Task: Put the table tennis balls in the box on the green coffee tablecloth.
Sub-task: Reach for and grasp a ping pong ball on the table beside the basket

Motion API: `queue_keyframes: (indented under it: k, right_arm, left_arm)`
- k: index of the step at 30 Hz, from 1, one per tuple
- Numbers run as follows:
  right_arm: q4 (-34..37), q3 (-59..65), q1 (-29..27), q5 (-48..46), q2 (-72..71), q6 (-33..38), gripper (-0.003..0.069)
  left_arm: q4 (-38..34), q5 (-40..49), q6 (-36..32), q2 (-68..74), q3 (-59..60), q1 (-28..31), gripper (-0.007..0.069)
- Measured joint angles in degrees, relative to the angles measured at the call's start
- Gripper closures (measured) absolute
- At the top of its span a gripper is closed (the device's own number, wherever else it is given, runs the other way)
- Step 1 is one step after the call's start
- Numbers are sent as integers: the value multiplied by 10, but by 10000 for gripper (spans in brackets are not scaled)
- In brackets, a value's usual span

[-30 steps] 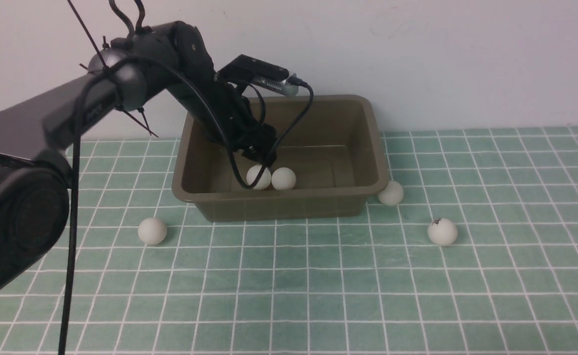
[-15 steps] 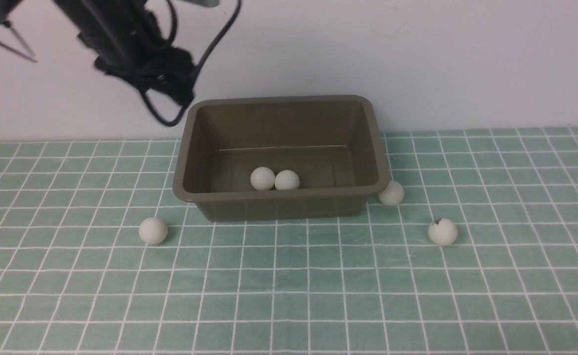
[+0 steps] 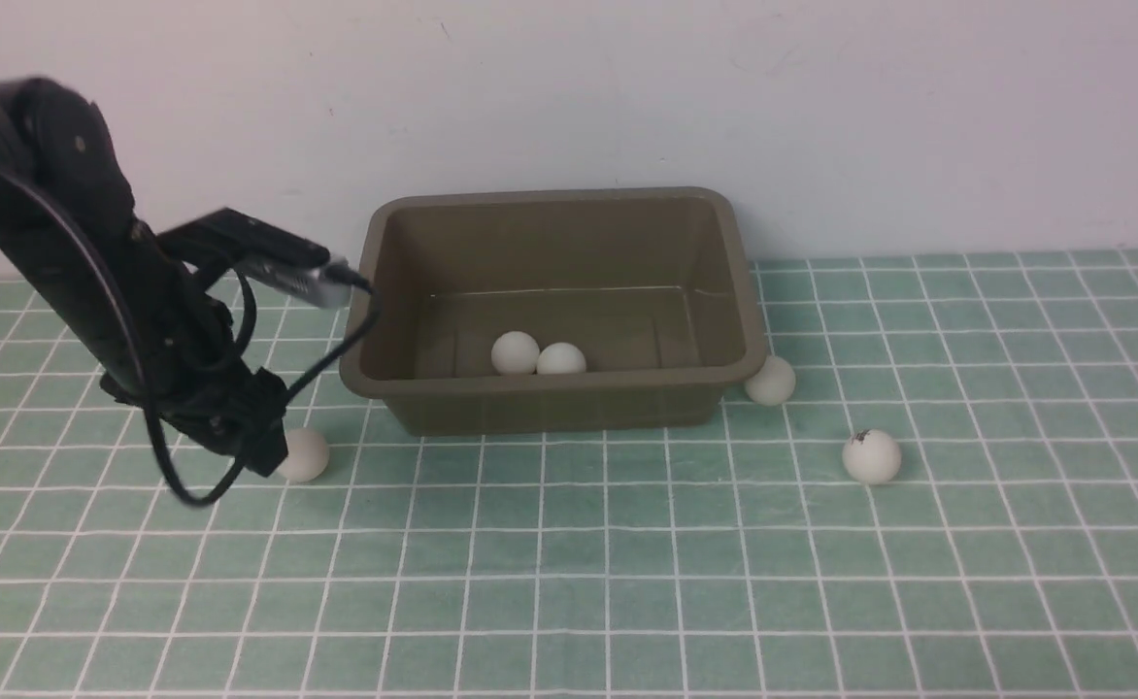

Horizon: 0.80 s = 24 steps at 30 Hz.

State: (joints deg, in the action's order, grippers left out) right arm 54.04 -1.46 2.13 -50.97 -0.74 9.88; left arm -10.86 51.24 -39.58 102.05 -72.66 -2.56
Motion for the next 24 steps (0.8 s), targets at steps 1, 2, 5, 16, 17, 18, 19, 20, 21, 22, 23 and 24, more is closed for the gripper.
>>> queue_keyframes:
  k: [1, 2, 5, 16, 17, 18, 19, 20, 21, 22, 23, 24]
  right_arm:
    - [0, 0, 0, 0, 0, 0, 675]
    - [0, 0, 0, 0, 0, 0, 675]
    - [0, 0, 0, -1, 0, 0, 675]
    - [2, 0, 0, -6, 0, 0, 675]
    - [3, 0, 0, -7, 0, 0, 675]
    - [5, 0, 0, -7, 0, 0, 675]
    - [5, 0, 0, -7, 0, 0, 675]
    - [7, 0, 0, -9, 0, 0, 675]
    - [8, 0, 0, -9, 0, 0, 675]
    - [9, 0, 0, -9, 0, 0, 675]
    - [9, 0, 0, -9, 0, 0, 675]
    - [9, 0, 0, -10, 0, 0, 675]
  left_arm:
    - [-5, -13, -19, 1, 4, 0, 104]
    - [-10, -28, -41, 2, 6, 0, 104]
    - [-35, -60, -87, 9, 6, 0, 104]
    - [-83, -117, -138, 56, 6, 0, 104]
    - [-85, -122, -139, 64, 7, 0, 104]
    - [-85, -125, -139, 70, 7, 0, 104]
    - [-86, -127, -139, 74, 7, 0, 104]
    - [-86, -131, -139, 82, 7, 0, 104]
    - [-88, -133, -139, 87, 7, 0, 104]
    - [-88, -138, -139, 91, 7, 0, 104]
    - [-90, -145, -139, 98, 7, 0, 104]
    - [-91, -149, -139, 103, 7, 0, 104]
